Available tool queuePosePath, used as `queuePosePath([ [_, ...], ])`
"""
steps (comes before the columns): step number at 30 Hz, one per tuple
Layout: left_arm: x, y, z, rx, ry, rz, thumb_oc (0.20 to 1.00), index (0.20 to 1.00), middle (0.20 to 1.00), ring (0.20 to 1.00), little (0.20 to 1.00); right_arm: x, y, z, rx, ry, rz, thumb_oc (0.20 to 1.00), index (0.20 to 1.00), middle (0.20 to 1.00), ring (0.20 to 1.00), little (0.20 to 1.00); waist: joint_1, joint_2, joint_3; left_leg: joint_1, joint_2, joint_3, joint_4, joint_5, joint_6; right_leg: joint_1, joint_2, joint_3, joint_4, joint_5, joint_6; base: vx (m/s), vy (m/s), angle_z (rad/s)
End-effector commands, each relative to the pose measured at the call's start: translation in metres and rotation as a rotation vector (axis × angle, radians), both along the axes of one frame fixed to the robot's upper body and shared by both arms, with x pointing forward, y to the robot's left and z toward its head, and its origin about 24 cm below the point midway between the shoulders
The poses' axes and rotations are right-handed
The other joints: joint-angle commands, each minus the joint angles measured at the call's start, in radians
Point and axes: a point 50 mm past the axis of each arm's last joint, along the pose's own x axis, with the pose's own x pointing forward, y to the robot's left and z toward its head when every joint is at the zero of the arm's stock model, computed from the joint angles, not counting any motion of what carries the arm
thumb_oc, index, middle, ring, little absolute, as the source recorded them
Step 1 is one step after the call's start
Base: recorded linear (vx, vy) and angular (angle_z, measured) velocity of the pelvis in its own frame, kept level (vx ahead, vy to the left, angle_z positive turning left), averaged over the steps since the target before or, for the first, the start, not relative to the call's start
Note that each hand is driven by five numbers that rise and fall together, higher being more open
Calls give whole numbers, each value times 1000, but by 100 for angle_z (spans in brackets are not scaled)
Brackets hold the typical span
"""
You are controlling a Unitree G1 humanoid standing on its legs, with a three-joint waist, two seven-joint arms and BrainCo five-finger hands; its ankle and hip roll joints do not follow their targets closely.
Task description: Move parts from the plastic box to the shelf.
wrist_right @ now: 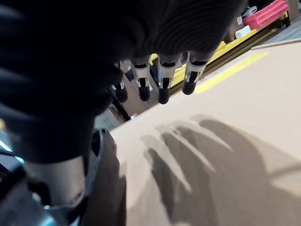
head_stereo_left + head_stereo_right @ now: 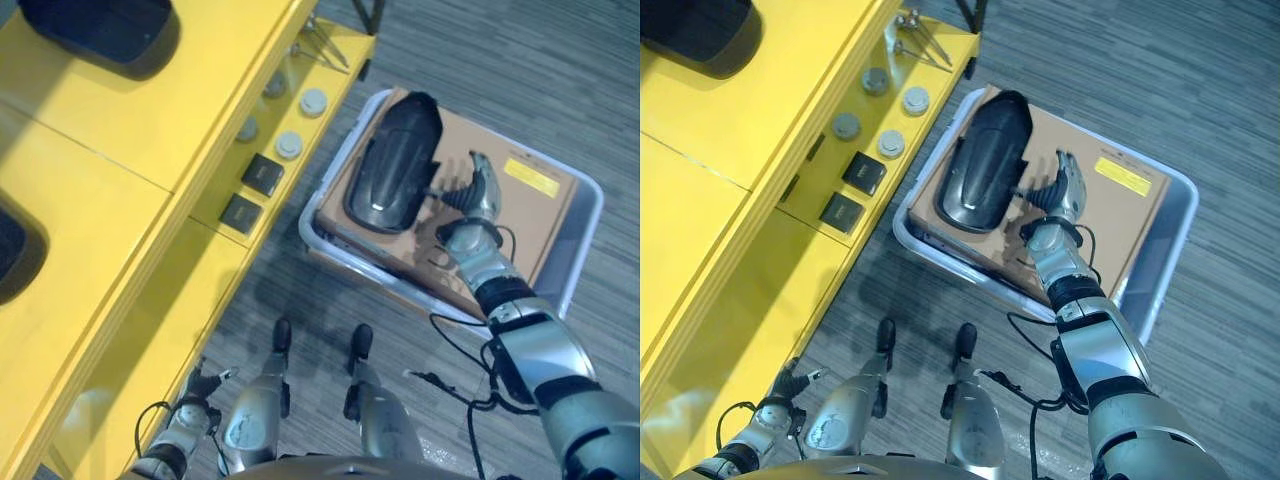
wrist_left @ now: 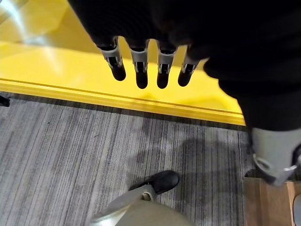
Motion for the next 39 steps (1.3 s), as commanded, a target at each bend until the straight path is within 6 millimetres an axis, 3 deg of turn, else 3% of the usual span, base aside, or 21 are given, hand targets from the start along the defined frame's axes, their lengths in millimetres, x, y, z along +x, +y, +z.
queuePosePath([
  [1,6,-5,1,28,-3,-45,1000,1000,1000,1000,1000,1,0,-11,-19,96,19,1000,1000,1000,1000,1000,10,1,-53,-30,19,-8,-6,-9,-50,54,-65,54,6,-71,99,-1,-3,18],
  [4,16,-14,7,-7,-63,-94,1000,1000,1000,1000,1000,-2,-3,-25,1,202,68,1000,1000,1000,1000,1000,31,19,-48,-47,9,-32,-6,-2,-49,48,-74,35,4,-67,102,-13,7,17],
  [6,21,-24,10,-35,-88,-142,1000,1000,1000,1000,1000,-6,-18,-26,7,234,20,1000,1000,1000,1000,1000,49,34,-47,-61,3,-48,-6,5,-52,43,-80,21,3,-66,105,0,10,25],
  [7,21,-26,10,-38,-82,-152,1000,1000,1000,1000,1000,-5,-18,-26,16,231,17,219,219,219,219,219,49,35,-48,-61,2,-49,-6,6,-52,44,-80,19,3,-67,104,15,9,24],
  [14,16,-23,7,-34,-60,-139,1000,1000,1000,1000,1000,-14,-28,-38,36,274,-39,200,200,200,200,200,34,16,-80,-30,-1,-50,-6,-12,-48,82,-83,12,0,-79,106,32,-8,6],
  [17,31,-22,24,-65,-174,-149,1000,1000,1000,1000,1000,-25,-43,-43,4,276,-56,200,200,200,200,200,20,4,-116,18,0,-38,-6,-31,-44,126,-86,10,4,-95,106,83,-26,2],
  [19,51,-21,51,-130,-321,-159,1000,1000,1000,1000,1000,-27,-41,-35,-114,240,22,200,200,200,200,200,1,-5,-147,65,5,-23,-6,-45,-40,164,-86,14,13,-112,106,146,-48,-3],
  [20,67,-19,74,-206,-428,-153,1000,1000,1000,1000,1000,-34,-43,-33,-215,257,80,200,200,200,200,200,-21,-18,-182,120,12,-4,-1,-62,-38,208,-87,19,21,-130,104,123,-44,-13],
  [22,72,-19,83,-253,-471,-143,1000,1000,1000,1000,1000,-35,-43,-29,-267,260,107,200,200,200,200,200,-27,-23,-191,140,14,5,1,-67,-38,221,-85,24,24,-136,104,86,-38,-27],
  [24,82,-28,94,-381,-511,-123,1000,1000,1000,1000,1000,-36,-43,-25,-338,281,136,200,200,200,200,200,-40,-33,-213,176,20,19,4,-79,-35,247,-81,36,30,-147,101,75,-56,-31],
  [27,99,-48,113,-568,-557,-123,1000,1000,1000,1000,1000,-30,-26,-6,-472,260,244,200,200,200,200,200,-67,-45,-249,227,33,45,8,-93,-33,273,-71,66,42,-160,97,68,-57,-33],
  [29,105,-61,118,-663,-554,-137,1000,1000,1000,1000,1000,-30,-21,-5,-523,266,277,200,200,200,200,200,-78,-49,-268,255,40,56,10,-100,-33,290,-66,81,48,-169,94,52,-63,-37],
  [34,118,-101,122,-874,-481,-137,1000,1000,1000,1000,1000,-26,6,6,-628,227,386,200,200,200,200,200,-118,-55,-314,312,57,77,15,-114,-39,327,-47,105,60,-194,82,44,-64,-27],
  [35,118,-101,122,-874,-481,-137,1000,1000,1000,1000,1000,-26,6,6,-628,227,386,200,200,200,200,200,-118,-55,-314,312,57,77,15,-114,-39,327,-47,105,60,-194,82,34,-61,-18],
  [37,122,-131,122,-996,-414,-123,1000,1000,1000,1000,1000,-24,29,12,-653,176,461,200,200,200,200,200,-142,-55,-336,339,69,87,20,-120,-43,346,-34,117,62,-204,76,26,-74,-2],
  [38,122,-131,122,-996,-414,-123,1000,1000,1000,1000,1000,-24,29,12,-654,176,461,200,200,200,200,200,-141,-54,-336,340,69,87,19,-120,-44,346,-34,117,62,-204,76,19,-76,-6],
  [39,120,-147,122,-1047,-372,-142,1000,1000,1000,1000,1000,-23,36,12,-679,174,485,200,200,200,200,200,-149,-54,-342,347,75,89,20,-121,-46,352,-26,121,62,-208,72,4,-41,-10],
])
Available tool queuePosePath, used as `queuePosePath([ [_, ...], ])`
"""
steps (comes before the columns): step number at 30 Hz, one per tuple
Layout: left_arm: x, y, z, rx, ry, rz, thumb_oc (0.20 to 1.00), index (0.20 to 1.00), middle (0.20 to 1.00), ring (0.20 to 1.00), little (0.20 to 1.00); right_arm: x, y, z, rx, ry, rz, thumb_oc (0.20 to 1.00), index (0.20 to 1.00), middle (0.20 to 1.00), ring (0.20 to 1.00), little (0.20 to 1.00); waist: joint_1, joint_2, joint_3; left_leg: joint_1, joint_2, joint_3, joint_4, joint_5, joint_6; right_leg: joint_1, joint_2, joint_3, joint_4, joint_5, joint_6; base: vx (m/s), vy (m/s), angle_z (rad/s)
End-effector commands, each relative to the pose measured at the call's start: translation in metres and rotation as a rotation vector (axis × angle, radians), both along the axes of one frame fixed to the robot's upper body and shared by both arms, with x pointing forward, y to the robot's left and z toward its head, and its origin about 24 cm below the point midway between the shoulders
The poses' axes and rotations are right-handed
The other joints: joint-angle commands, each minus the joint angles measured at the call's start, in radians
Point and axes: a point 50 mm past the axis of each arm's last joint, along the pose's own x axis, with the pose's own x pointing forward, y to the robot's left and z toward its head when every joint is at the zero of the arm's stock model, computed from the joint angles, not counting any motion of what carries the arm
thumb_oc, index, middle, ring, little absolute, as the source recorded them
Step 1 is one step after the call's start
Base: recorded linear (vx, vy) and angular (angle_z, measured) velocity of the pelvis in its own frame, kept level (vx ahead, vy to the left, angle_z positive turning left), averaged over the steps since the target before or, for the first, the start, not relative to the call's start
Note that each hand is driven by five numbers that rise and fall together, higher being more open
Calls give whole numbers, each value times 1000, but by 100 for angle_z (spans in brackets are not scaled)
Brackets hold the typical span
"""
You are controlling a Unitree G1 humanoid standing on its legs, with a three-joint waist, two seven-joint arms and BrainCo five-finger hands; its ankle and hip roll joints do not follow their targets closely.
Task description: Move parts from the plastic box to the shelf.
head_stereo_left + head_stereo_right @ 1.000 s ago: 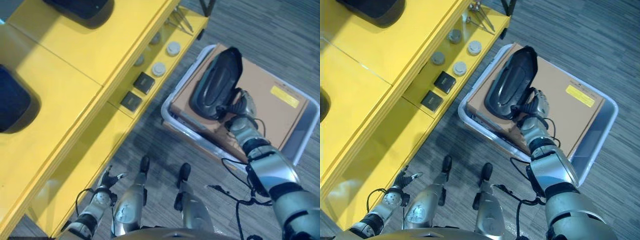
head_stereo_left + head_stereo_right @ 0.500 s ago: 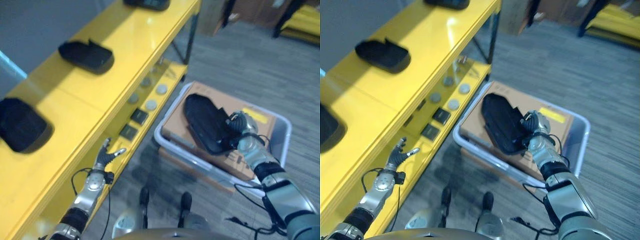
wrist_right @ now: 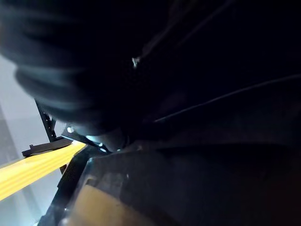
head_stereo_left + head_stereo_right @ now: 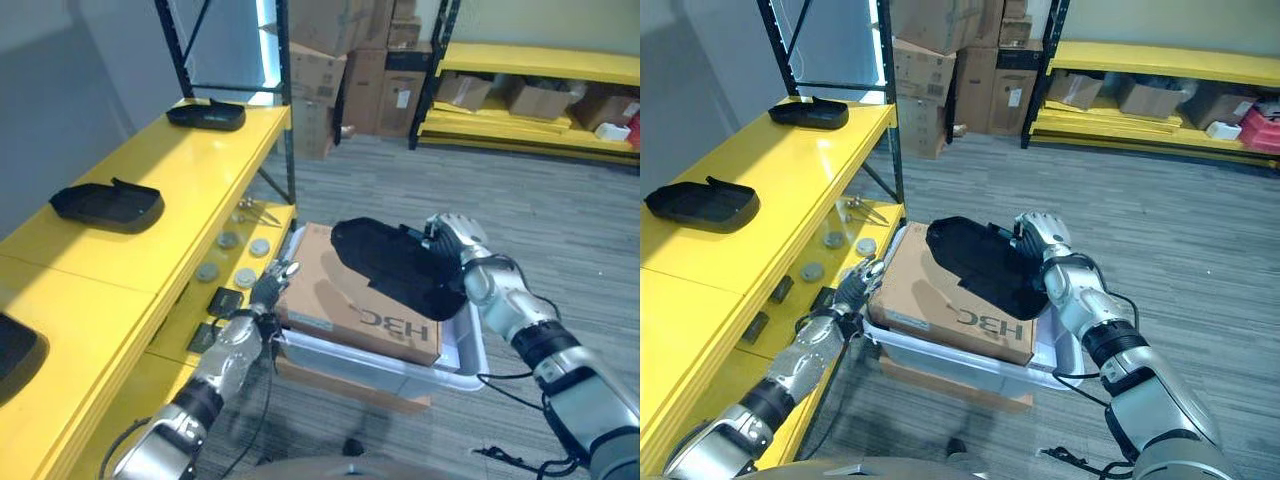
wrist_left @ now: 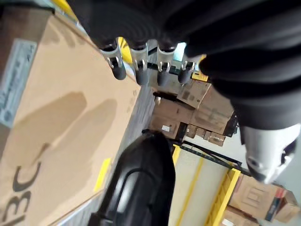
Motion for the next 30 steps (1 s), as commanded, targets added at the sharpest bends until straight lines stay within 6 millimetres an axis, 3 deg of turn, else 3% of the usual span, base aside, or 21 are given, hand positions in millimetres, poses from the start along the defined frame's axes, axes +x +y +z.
queuePosePath([
  [1,7,-23,4,-51,14,-73,1000,1000,1000,1000,1000,16,11,33,-57,-108,64,200,200,200,200,200,23,-33,-43,6,39,-5,21,-43,-34,63,-61,1,69,-139,65,2,-56,-14],
  [8,2,-54,7,-114,57,-154,1000,1000,1000,1000,1000,19,38,34,-61,-127,150,200,200,200,200,200,14,-34,-55,17,52,-8,20,-39,-39,80,-46,-2,64,-143,56,-3,-15,-2],
  [15,4,-58,10,-109,46,-165,1000,1000,1000,1000,1000,19,50,34,-48,-154,166,200,200,200,200,200,18,-32,-55,9,50,-17,17,-34,-39,78,-44,-8,63,-142,53,-20,-1,1],
  [21,11,-52,28,-105,-50,-137,1000,1000,1000,1000,1000,21,38,26,-59,-149,75,200,200,200,200,200,31,-34,-51,-7,45,-27,21,-25,-35,70,-50,-15,64,-130,52,-26,7,11],
  [30,10,-46,23,-39,-46,-102,1000,1000,1000,1000,1000,18,26,39,119,-266,-29,200,200,200,200,200,36,-29,-46,-16,36,-41,21,-22,-30,65,-58,-24,69,-126,54,-4,3,1],
])
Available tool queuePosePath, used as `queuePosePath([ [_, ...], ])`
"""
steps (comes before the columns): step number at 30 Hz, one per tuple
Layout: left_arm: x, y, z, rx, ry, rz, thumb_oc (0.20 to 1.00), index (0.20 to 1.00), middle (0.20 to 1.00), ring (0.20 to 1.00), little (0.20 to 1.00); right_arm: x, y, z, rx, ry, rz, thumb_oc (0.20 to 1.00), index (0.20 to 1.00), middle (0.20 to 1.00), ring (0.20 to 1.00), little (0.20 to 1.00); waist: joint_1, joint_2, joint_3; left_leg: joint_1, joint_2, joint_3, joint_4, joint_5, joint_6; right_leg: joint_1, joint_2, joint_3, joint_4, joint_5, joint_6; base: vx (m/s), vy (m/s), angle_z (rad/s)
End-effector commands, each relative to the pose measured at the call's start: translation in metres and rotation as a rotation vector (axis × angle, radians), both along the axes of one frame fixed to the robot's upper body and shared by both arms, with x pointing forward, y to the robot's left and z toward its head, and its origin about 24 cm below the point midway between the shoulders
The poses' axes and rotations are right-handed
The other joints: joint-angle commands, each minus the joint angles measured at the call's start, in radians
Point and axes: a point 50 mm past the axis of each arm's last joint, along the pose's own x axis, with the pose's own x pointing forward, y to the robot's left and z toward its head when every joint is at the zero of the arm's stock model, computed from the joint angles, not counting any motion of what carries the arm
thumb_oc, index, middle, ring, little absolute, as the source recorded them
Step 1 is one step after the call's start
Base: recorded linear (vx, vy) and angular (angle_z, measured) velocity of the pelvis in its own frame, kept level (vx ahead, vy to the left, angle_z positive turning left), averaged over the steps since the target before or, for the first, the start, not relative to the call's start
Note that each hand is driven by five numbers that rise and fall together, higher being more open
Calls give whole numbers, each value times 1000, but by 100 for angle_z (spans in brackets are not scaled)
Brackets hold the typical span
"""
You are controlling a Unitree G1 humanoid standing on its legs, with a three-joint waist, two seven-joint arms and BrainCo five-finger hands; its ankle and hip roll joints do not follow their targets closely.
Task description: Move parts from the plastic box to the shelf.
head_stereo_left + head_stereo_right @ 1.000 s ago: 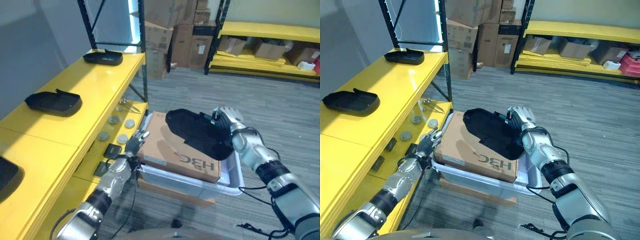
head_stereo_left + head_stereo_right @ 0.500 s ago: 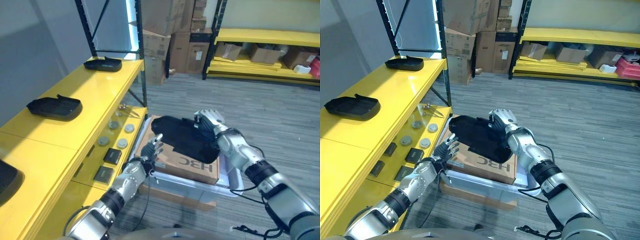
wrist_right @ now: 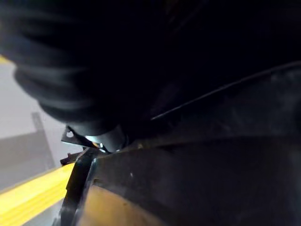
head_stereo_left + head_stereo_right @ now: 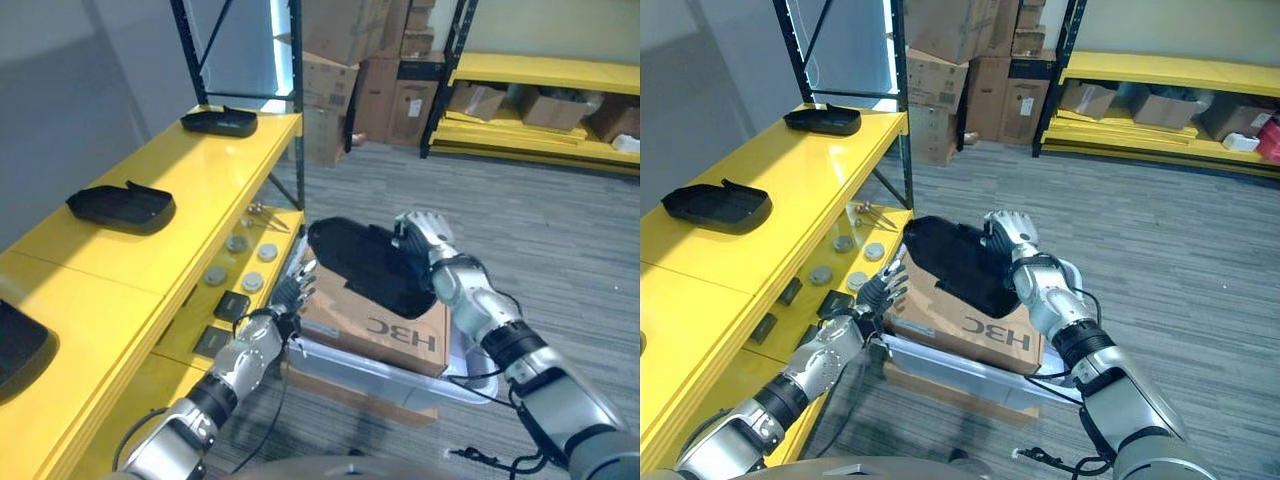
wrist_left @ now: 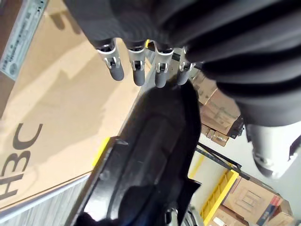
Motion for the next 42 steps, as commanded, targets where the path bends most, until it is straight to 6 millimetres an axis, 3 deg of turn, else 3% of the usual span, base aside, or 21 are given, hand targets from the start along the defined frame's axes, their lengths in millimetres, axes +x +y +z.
queuePosePath([
  [1,16,-19,17,31,-94,-33,1000,1000,1000,1000,1000,13,-3,38,56,-178,-33,200,200,200,200,200,12,-34,-40,-31,35,-19,21,-18,-27,36,-59,-3,63,-124,63,0,0,0],
  [5,12,-25,8,54,-48,-39,1000,1000,1000,1000,1000,12,9,46,117,-233,-2,200,200,200,200,200,11,-31,-37,-33,33,-20,22,-17,-25,32,-61,-2,65,-123,64,0,0,0],
  [12,13,-38,7,30,-13,-59,1000,1000,1000,1000,1000,11,39,43,180,-202,109,200,200,200,200,200,3,-31,-40,-31,33,-16,23,-18,-24,29,-60,2,66,-121,64,0,0,0],
  [19,20,-48,14,-1,-7,-51,1000,1000,1000,1000,1000,5,92,41,251,-145,304,200,200,200,200,200,-4,-31,-47,-19,37,-8,23,-27,-25,36,-58,10,67,-129,63,11,-1,-1],
  [22,23,-49,18,-10,-16,-44,1000,1000,1000,1000,1000,2,104,38,258,-118,356,200,200,200,200,200,-6,-32,-48,-24,37,-7,24,-20,-25,32,-56,10,68,-123,61,0,0,0],
  [23,26,-48,20,-15,-20,-33,1000,1000,1000,1000,1000,-4,118,38,278,-91,429,200,200,200,200,200,-7,-33,-48,-16,38,-5,21,-26,-27,40,-56,10,68,-132,62,31,-1,-1],
  [27,32,-45,26,-35,-31,3,1000,1000,1000,1000,1000,-17,132,38,340,-69,517,200,200,200,200,200,-11,-34,-48,-16,40,-5,22,-25,-28,38,-56,9,68,-131,62,8,-1,0],
  [28,34,-41,27,-41,-31,28,903,903,903,903,903,-21,136,38,370,-63,541,200,200,200,200,200,-12,-35,-48,-24,40,-6,25,-19,-28,31,-56,9,70,-125,61,0,0,0],
  [29,39,-33,31,-73,-30,102,325,325,325,325,325,-33,142,35,440,-39,584,200,200,200,200,200,-13,-36,-45,-25,40,-6,25,-18,-28,29,-56,8,70,-126,61,0,0,0],
  [30,39,-33,31,-73,-29,102,200,200,200,200,200,-33,141,35,440,-39,584,200,200,200,200,200,-13,-36,-45,-26,39,-6,25,-18,-28,29,-56,8,70,-126,61,0,0,0],
  [31,44,-21,34,-130,-25,210,200,200,200,200,200,-49,147,25,551,15,624,200,200,200,200,200,-15,-40,-36,-27,40,-6,26,-17,-28,24,-55,11,73,-128,61,0,0,0],
  [32,44,-21,34,-130,-25,210,200,200,200,200,200,-49,147,25,550,16,624,200,200,200,200,200,-15,-40,-36,-28,40,-6,26,-17,-28,24,-55,11,73,-128,61,0,0,0],
  [34,47,-9,39,-195,-28,332,200,200,200,200,200,-64,154,11,708,92,636,200,200,200,200,200,-19,-44,-26,-30,40,-3,28,-17,-29,21,-55,13,75,-130,60,0,0,0],
  [42,48,5,47,-304,-67,432,200,200,200,200,200,-82,167,-6,844,209,673,200,200,200,200,200,-26,-44,-17,-20,41,10,26,-25,-32,24,-58,23,75,-135,62,2,-1,-8],
])
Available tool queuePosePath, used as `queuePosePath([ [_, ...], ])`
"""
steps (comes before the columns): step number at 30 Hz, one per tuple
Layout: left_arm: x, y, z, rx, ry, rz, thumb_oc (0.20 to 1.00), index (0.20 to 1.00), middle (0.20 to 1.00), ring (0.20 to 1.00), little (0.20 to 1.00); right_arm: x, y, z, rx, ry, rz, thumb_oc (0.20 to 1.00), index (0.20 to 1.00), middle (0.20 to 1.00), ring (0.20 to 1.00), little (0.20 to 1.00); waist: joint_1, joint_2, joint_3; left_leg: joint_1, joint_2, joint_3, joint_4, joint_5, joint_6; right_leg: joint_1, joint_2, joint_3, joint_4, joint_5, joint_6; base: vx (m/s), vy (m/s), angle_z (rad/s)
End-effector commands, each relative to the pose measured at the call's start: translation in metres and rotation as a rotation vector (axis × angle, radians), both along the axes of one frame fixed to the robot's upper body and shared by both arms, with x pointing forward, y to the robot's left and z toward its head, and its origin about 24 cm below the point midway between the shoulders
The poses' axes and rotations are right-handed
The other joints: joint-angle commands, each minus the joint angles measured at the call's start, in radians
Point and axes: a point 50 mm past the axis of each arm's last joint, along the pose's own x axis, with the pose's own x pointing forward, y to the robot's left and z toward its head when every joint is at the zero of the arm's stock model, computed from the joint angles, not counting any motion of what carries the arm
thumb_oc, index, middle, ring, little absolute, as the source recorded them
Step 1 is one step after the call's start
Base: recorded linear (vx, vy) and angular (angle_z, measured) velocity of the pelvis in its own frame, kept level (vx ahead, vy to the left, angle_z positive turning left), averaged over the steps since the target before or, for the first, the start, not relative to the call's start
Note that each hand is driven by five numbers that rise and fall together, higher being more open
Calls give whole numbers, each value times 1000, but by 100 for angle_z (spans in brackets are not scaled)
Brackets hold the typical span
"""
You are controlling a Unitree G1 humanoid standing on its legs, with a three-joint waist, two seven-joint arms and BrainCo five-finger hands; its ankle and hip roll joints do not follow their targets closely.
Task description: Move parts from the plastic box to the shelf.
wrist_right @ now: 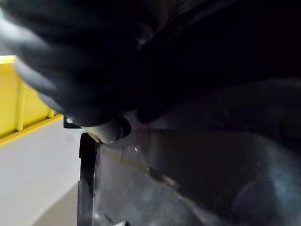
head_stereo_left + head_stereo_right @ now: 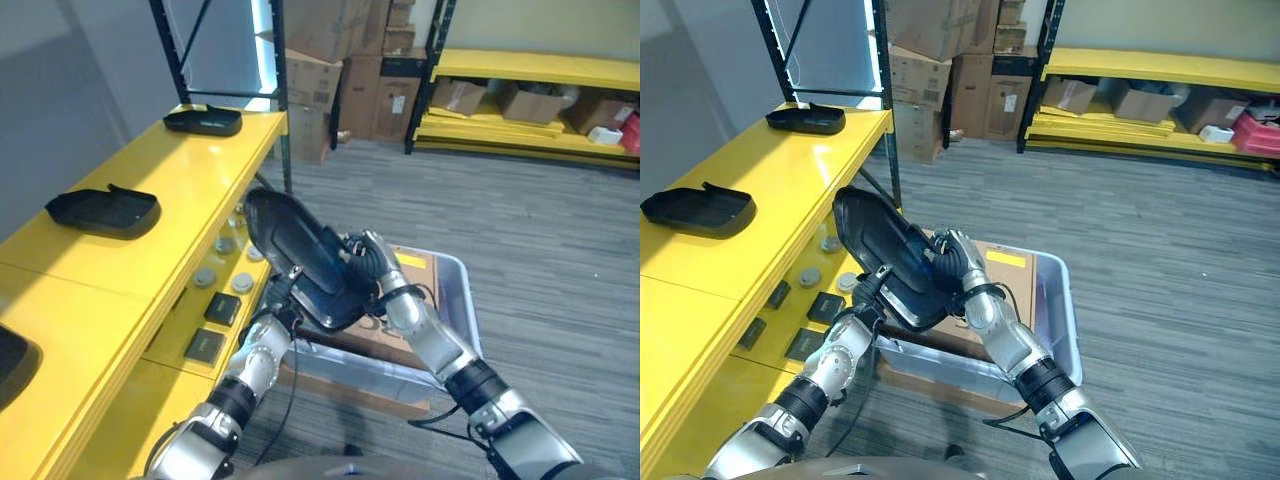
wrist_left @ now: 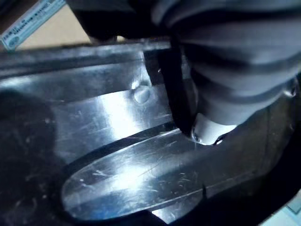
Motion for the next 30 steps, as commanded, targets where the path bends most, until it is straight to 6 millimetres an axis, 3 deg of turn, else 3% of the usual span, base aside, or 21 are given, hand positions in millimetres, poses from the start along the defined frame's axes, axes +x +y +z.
queuePosePath([
  [1,41,5,55,-95,-229,124,200,200,200,200,200,-40,79,17,312,3,408,200,200,200,200,200,0,-32,-21,-16,39,-14,25,-22,-32,42,-59,4,77,-127,55,-3,-2,-12],
  [5,38,5,53,-66,-253,86,200,200,200,200,200,-43,77,15,387,47,431,200,200,200,200,200,1,-29,-21,-17,39,-13,25,-22,-31,39,-60,6,78,-126,56,-1,-1,-2],
  [6,36,8,54,-38,-280,66,200,200,200,200,200,-43,74,14,441,80,440,1000,1000,1000,1000,1000,3,-28,-21,-18,38,-14,25,-21,-31,38,-61,5,78,-125,55,0,0,0],
  [9,34,13,54,8,-306,54,200,200,200,200,200,-44,67,16,505,100,433,1000,1000,1000,1000,1000,6,-27,-21,-18,38,-13,24,-20,-31,37,-61,3,78,-124,56,0,0,0],
  [11,33,22,56,88,-344,40,200,200,200,200,200,-45,52,16,582,106,394,1000,1000,1000,1000,1000,5,-24,-21,-18,37,-13,22,-20,-32,37,-60,2,77,-123,56,0,0,0],
  [12,31,33,60,280,-407,16,200,200,200,200,200,-46,26,7,622,108,281,1000,1000,1000,1000,1000,0,-20,-18,-20,36,-12,21,-18,-31,34,-61,2,76,-121,57,4,6,4],
  [14,30,36,65,339,-447,7,200,200,200,200,200,-46,18,3,630,107,238,1000,1000,1000,1000,1000,0,-19,-17,-19,36,-13,20,-18,-31,35,-61,2,76,-121,57,1,3,2],
  [18,26,53,87,583,-607,34,200,200,200,200,200,-53,-38,-28,614,127,-50,1000,1000,1000,1000,1000,-9,-12,-14,-18,36,-10,11,-15,-33,32,-60,3,77,-122,58,0,0,0],
  [21,25,66,100,745,-692,72,200,200,200,200,200,-67,-80,-62,731,183,-333,1000,1000,1000,1000,1000,-21,-6,-11,-17,37,-6,7,-14,-35,30,-58,3,76,-121,59,0,0,0],
  [22,24,75,108,785,-729,110,200,200,200,200,200,-83,-104,-87,840,233,-514,1000,1000,1000,1000,1000,-28,1,-8,-19,38,-4,6,-14,-37,25,-58,4,78,-121,60,0,0,0],
  [23,24,75,108,785,-729,109,200,200,200,200,200,-83,-104,-87,840,233,-514,1000,1000,1000,1000,1000,-28,1,-8,-19,38,-3,7,-14,-37,26,-58,4,78,-121,60,0,0,0],
  [27,18,88,118,824,-782,146,200,200,200,200,200,-115,-132,-130,767,388,-718,1000,1000,1000,1000,1000,-30,11,3,-24,40,-7,6,-10,-41,21,-58,2,81,-120,58,-20,-26,-3],
  [30,11,95,119,808,-802,162,200,200,200,200,200,-141,-140,-168,692,590,-834,1000,1000,1000,1000,1000,-18,21,17,-32,43,-10,8,-3,-45,11,-54,5,82,-119,54,-52,-58,0],
])
